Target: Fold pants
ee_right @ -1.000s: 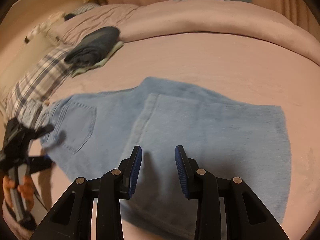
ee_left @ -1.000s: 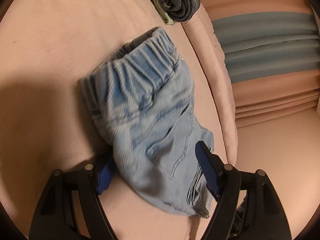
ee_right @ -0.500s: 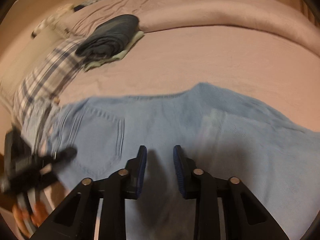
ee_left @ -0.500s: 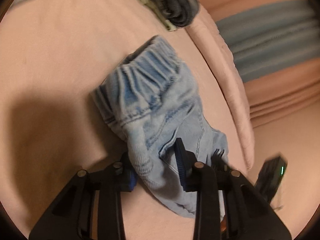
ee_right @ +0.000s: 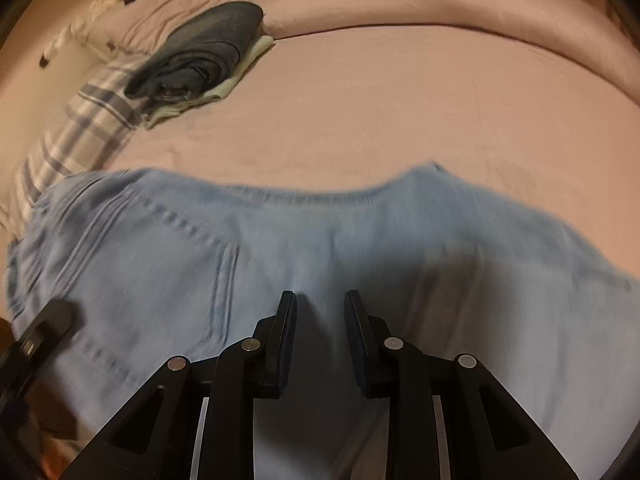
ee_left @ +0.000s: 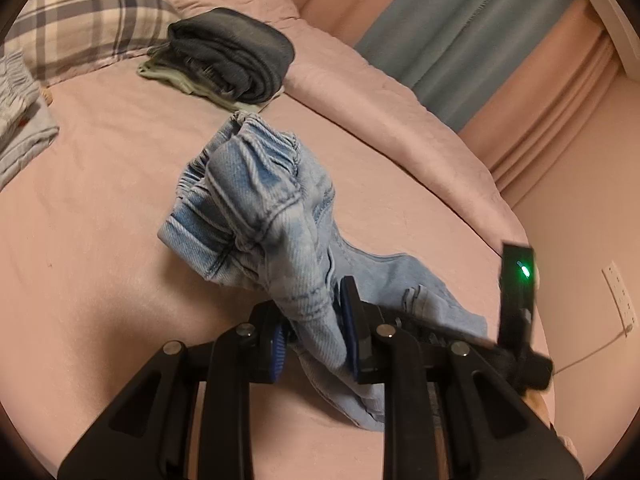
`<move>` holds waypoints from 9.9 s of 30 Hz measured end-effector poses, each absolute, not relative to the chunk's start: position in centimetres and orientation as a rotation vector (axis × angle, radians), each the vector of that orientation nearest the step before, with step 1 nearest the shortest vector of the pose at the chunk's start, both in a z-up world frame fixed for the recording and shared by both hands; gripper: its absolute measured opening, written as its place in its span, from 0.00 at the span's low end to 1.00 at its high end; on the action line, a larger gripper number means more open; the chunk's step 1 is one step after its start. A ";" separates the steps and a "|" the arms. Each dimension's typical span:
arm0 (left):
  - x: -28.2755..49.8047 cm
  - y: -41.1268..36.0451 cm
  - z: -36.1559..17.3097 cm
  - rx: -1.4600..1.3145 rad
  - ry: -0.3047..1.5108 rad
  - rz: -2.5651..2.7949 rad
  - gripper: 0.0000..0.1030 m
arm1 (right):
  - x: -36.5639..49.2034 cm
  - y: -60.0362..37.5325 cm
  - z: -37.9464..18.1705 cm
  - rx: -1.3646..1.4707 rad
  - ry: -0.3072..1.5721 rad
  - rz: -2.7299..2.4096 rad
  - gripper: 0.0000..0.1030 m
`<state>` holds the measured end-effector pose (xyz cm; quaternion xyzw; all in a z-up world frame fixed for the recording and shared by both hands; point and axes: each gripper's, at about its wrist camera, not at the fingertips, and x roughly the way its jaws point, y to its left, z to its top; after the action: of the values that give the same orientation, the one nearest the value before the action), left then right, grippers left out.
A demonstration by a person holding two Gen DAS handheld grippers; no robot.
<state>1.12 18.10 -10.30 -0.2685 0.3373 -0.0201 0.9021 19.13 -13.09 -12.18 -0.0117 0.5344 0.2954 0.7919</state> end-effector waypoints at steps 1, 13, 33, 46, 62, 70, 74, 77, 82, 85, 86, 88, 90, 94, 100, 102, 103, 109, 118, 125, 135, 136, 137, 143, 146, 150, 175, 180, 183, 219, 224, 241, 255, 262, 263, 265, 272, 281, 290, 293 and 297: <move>1.2 17.9 -10.2 -0.545 0.697 -0.042 0.22 | 18.4 -13.7 -12.1 -0.011 1.157 0.647 0.28; 1.4 15.6 -9.0 -0.457 0.690 -0.054 0.21 | 14.6 -16.9 -13.2 0.092 1.197 0.738 0.28; 3.7 0.5 -9.8 -0.067 0.796 -0.355 0.56 | 14.9 -33.1 -16.0 1.262 1.025 0.805 0.77; 2.9 3.9 -12.1 -0.213 0.896 -0.340 0.79 | 16.1 -31.7 -15.2 1.154 1.135 0.655 0.82; 0.0 10.0 -13.7 -0.365 0.927 -0.234 0.79 | 16.3 -27.6 -9.6 0.715 0.984 0.542 0.28; 1.0 8.6 -14.2 -0.365 0.947 -0.256 0.79 | 15.5 -32.9 -10.1 0.752 0.944 0.448 0.28; 1.2 7.8 -14.1 -0.343 0.958 -0.267 0.79 | 15.1 -33.7 -11.5 0.781 0.959 0.417 0.28; 1.3 7.4 -13.9 -0.326 0.958 -0.272 0.79 | 15.0 -34.3 -11.7 0.771 0.946 0.401 0.28; 2.0 6.6 -13.6 -0.312 0.958 -0.280 0.79 | 15.7 -35.7 -13.8 0.805 1.020 0.396 0.34; 2.6 5.6 -13.3 -0.281 0.954 -0.298 0.79 | 15.5 -37.3 -13.9 0.833 1.037 0.385 0.46; 2.9 5.1 -13.1 -0.265 0.952 -0.306 0.79 | 15.3 -37.6 -13.5 0.827 1.040 0.381 0.47; 3.2 4.3 -12.8 -0.237 0.946 -0.314 0.79 | 15.0 -38.0 -12.4 0.786 1.028 0.367 0.56; 3.6 3.2 -12.5 -0.198 0.938 -0.320 0.79 | 14.5 -37.9 -11.0 0.717 1.006 0.359 0.56; 4.4 1.2 -12.7 -0.135 0.940 -0.336 0.79 | 13.4 -37.8 -7.9 0.573 0.902 0.282 0.59; 5.6 -2.0 -14.0 -0.013 0.971 -0.343 0.79 | 14.8 -35.2 -5.2 0.418 0.816 0.382 0.58; 5.9 -2.6 -14.4 0.021 0.980 -0.333 0.79 | 15.5 -33.8 -4.4 0.352 0.775 0.415 0.45; 6.0 -2.8 -14.7 0.029 0.983 -0.330 0.79 | 15.8 -33.5 -4.3 0.333 0.770 0.424 0.39; 6.3 -2.6 -15.4 0.040 0.997 -0.334 0.79 | 19.8 -32.2 -7.0 0.291 0.886 0.421 0.28; 6.6 -2.9 -15.4 0.056 1.002 -0.334 0.79 | 20.6 -34.4 -9.8 0.340 0.968 0.375 0.17; 6.6 -3.1 -15.5 0.043 1.007 -0.333 0.79 | 16.7 -32.9 -6.7 0.233 0.867 0.455 0.17; 6.6 -3.1 -15.6 0.051 1.011 -0.329 0.80 | 13.9 -31.3 -10.8 0.091 0.980 0.456 0.17; 6.6 -3.2 -15.7 0.056 1.011 -0.328 0.80 | 13.9 -31.4 -11.2 0.099 0.986 0.452 0.17; 6.6 -3.2 -15.7 0.058 1.008 -0.327 0.80 | 13.8 -31.4 -11.3 0.102 0.982 0.448 0.17; 6.6 -3.2 -15.7 0.058 1.008 -0.326 0.80 | 13.8 -31.8 -11.1 0.131 0.985 0.452 0.17; 6.6 -3.2 -15.7 0.059 1.006 -0.324 0.80 | 13.7 -32.1 -11.3 0.142 0.981 0.452 0.17; 6.6 -3.2 -15.7 0.059 1.008 -0.324 0.80 | 13.6 -32.9 -11.3 0.154 0.973 0.452 0.17; 4.6 1.0 -12.7 -0.174 0.955 -0.351 0.84 | 12.5 -36.9 -8.2 0.318 0.921 0.458 0.53; 4.9 1.5 -12.8 -0.211 0.969 -0.334 0.85 | 13.0 -38.3 -9.1 0.392 0.952 0.418 0.62; 4.9 1.6 -12.9 -0.213 0.974 -0.322 0.85 | 13.0 -38.5 -9.5 0.409 0.967 0.413 0.62; 3.2 6.0 -16.5 -0.354 1.049 -0.335 0.30 | 28.1 -14.0 -13.3 -0.217 1.221 0.587 0.34; 3.1 6.0 -15.7 -0.342 1.041 -0.299 0.42 | 27.3 -17.5 -11.5 -0.043 1.142 0.566 0.35; 1.7 4.7 -14.3 -0.265 1.006 -0.245 0.72 | 11.8 -27.0 -10.9 -0.156 0.954 0.679 0.48; 1.8 5.1 -13.9 -0.241 0.986 -0.158 0.92 | 10.2 -27.9 -10.7 -0.001 0.878 0.676 0.68; 2.5 5.6 -13.5 -0.260 0.981 -0.129 0.99 | 9.1 -31.1 -10.0 0.119 0.881 0.682 0.74; 2.6 5.7 -13.6 -0.265 0.987 -0.128 0.99 | 9.1 -31.5 -10.0 0.135 0.886 0.675 0.75; 2.9 5.8 -13.9 -0.275 1.001 -0.126 0.99 | 9.3 -32.9 -10.1 0.163 0.896 0.627 0.78; 3.6 6.2 -14.4 -0.321 1.029 -0.146 0.99 | 9.5 -37.5 -10.4 0.365 0.898 0.567 0.78; 5.1 6.2 -15.1 -0.412 1.087 -0.278 0.99 | 11.6 -39.6 -12.5 0.564 0.964 0.533 0.79; 7.5 6.6 -16.2 -0.516 1.118 -0.374 0.99 | 14.2 -39.4 -13.8 0.608 1.022 0.555 0.79; 8.7 6.9 -16.4 -0.545 1.121 -0.392 0.99 | 15.0 -39.4 -14.0 0.611 1.025 0.561 0.79; 9.8 6.5 -16.4 -0.544 1.118 -0.423 0.99 | 16.3 -39.0 -14.1 0.608 1.040 0.583 0.79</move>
<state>9.80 6.52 -16.38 -0.2531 0.5197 -0.1965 0.7920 16.30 -38.99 -14.13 0.2820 0.4819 0.2702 0.7844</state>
